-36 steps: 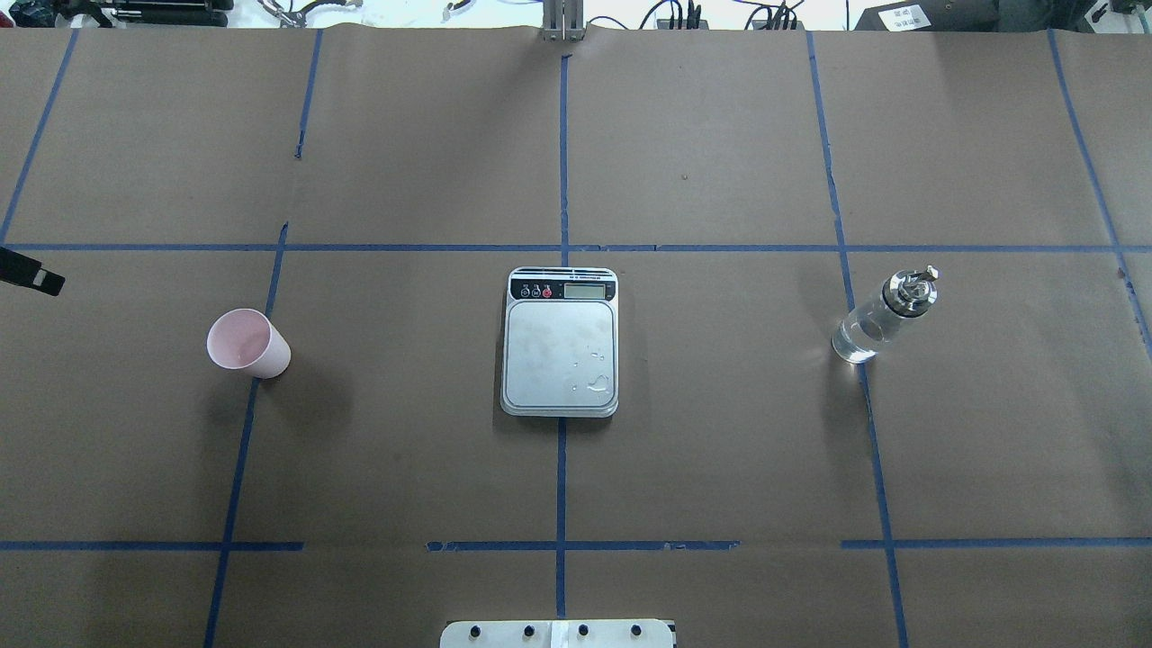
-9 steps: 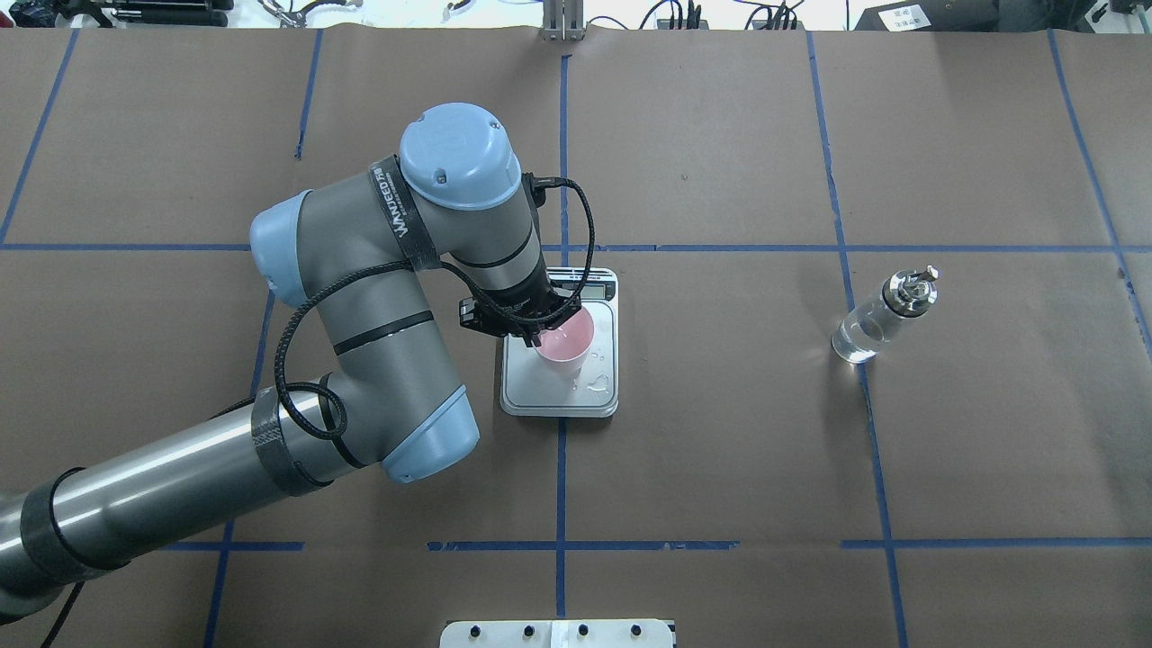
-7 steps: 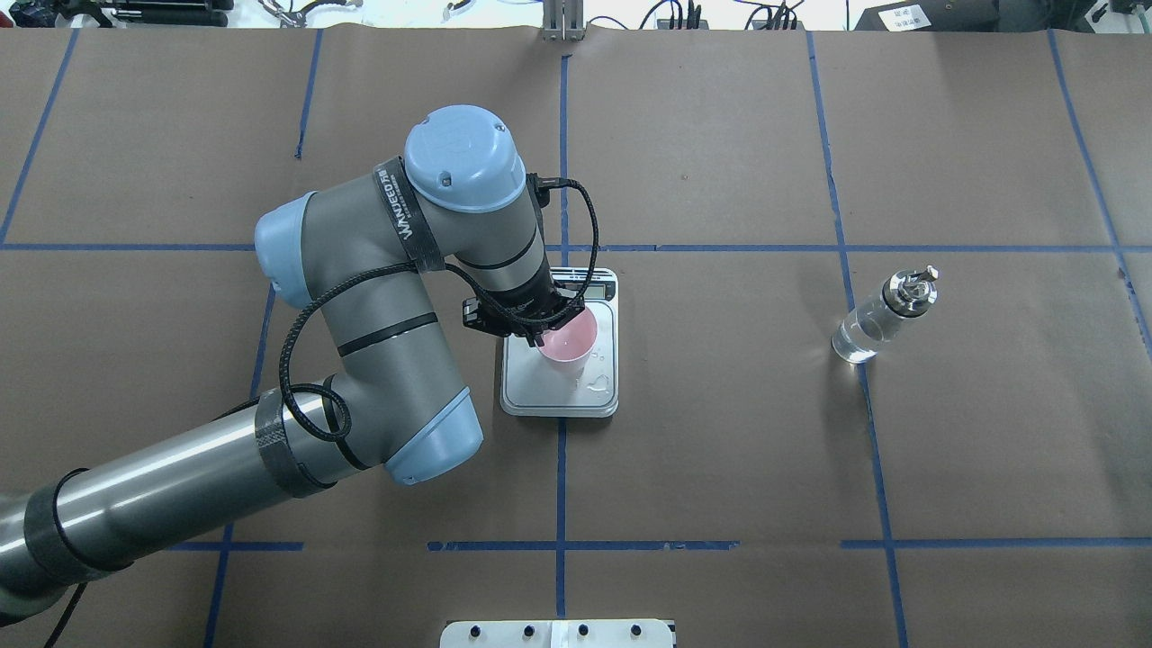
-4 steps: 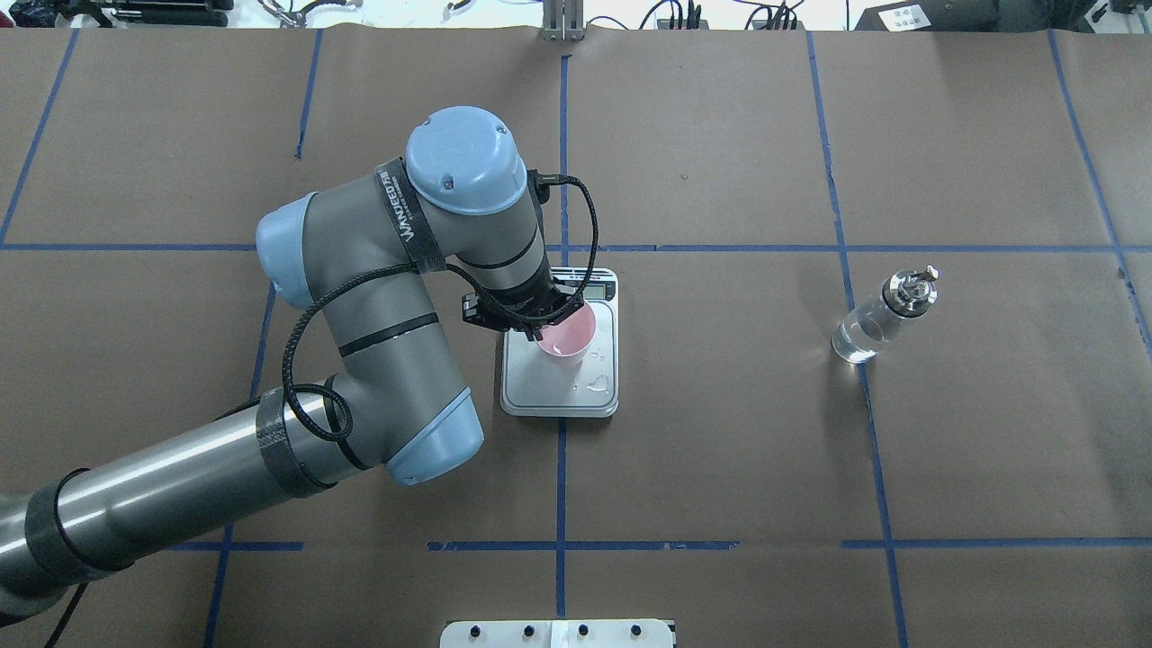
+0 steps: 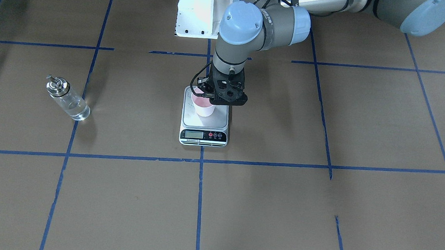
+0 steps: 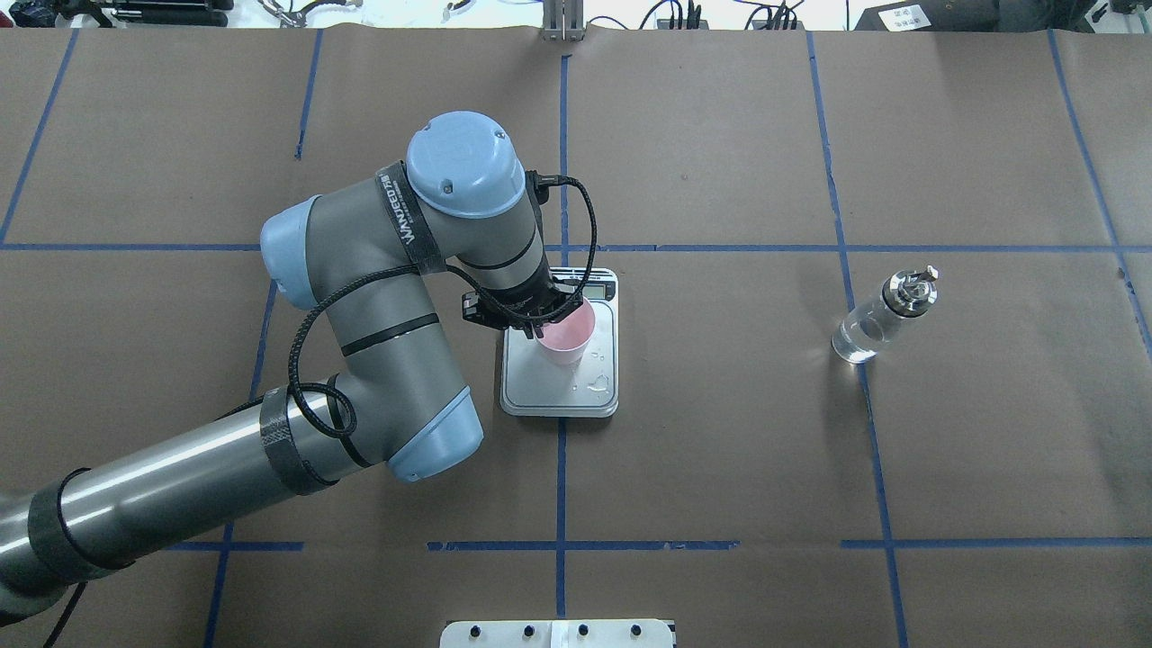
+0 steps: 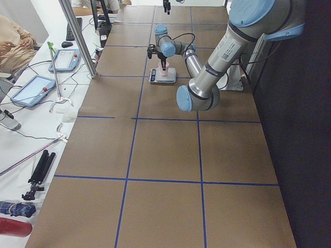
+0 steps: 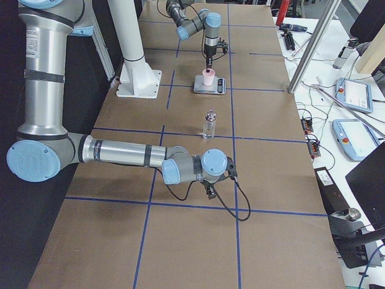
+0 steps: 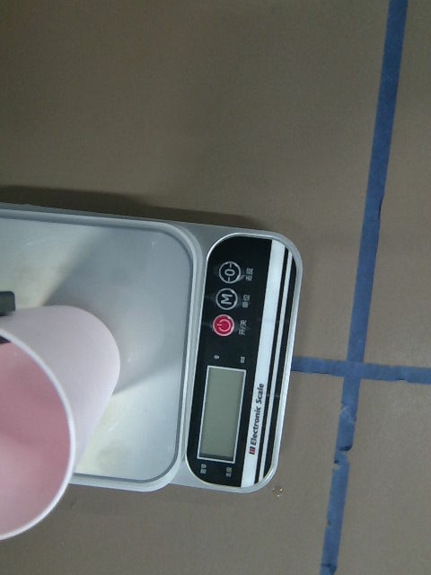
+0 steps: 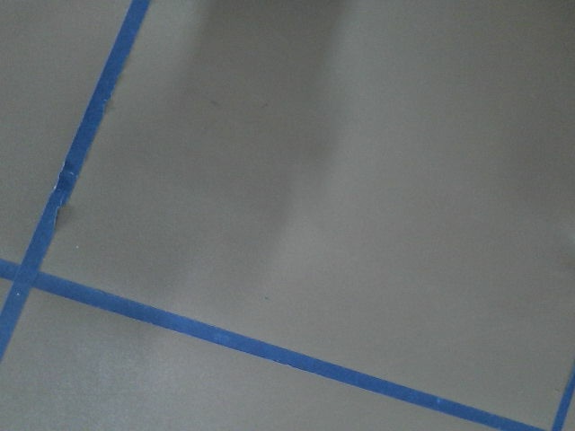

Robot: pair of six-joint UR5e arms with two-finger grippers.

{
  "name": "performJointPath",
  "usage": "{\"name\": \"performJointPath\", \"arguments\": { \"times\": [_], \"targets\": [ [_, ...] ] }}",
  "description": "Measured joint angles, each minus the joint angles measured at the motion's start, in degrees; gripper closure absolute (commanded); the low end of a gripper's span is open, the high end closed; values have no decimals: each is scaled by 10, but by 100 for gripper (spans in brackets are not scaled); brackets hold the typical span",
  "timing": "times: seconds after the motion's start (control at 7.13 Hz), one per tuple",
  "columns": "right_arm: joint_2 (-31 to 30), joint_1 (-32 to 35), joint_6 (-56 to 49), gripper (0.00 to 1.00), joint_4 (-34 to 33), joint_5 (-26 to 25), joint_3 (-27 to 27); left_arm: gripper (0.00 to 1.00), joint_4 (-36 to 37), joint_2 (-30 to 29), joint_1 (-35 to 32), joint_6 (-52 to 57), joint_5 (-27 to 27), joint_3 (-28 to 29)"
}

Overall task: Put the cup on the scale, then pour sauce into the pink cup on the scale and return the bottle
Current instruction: 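Lower the pink cup onto the scale platform with the left gripper, then open the left gripper and lift away while the right gripper reaches toward the glass bottle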

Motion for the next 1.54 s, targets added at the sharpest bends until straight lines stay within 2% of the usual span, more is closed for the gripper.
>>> {"name": "performJointPath", "arguments": {
  "times": [0.14,0.42,0.56,0.84,0.98,1.12,1.26,1.4,1.54],
  "targets": [
    [1,0,0,0,0,0,2,29,-2,1,0,1,-1,-4],
    [1,-1,41,0,12,2,10,24,-1,5,-3,-1,0,-38],
    [-2,-12,103,0,62,3,14,24,1,11,-12,-3,1,-72],
    [-16,-91,342,0,272,-21,16,24,2,41,-40,-4,1,-147],
    [-23,-150,464,0,365,-57,21,24,0,51,-48,-4,2,-165],
    [-26,-205,558,0,412,-96,38,24,-1,55,-52,-4,2,-172],
    [-31,-255,627,0,431,-130,70,24,-1,57,-55,-4,2,-174],
    [-39,-295,666,0,437,-164,104,24,-1,57,-57,-4,2,-175],
    [-43,-342,700,0,438,-224,138,24,-2,58,-60,-3,2,-175]
  ]
}}
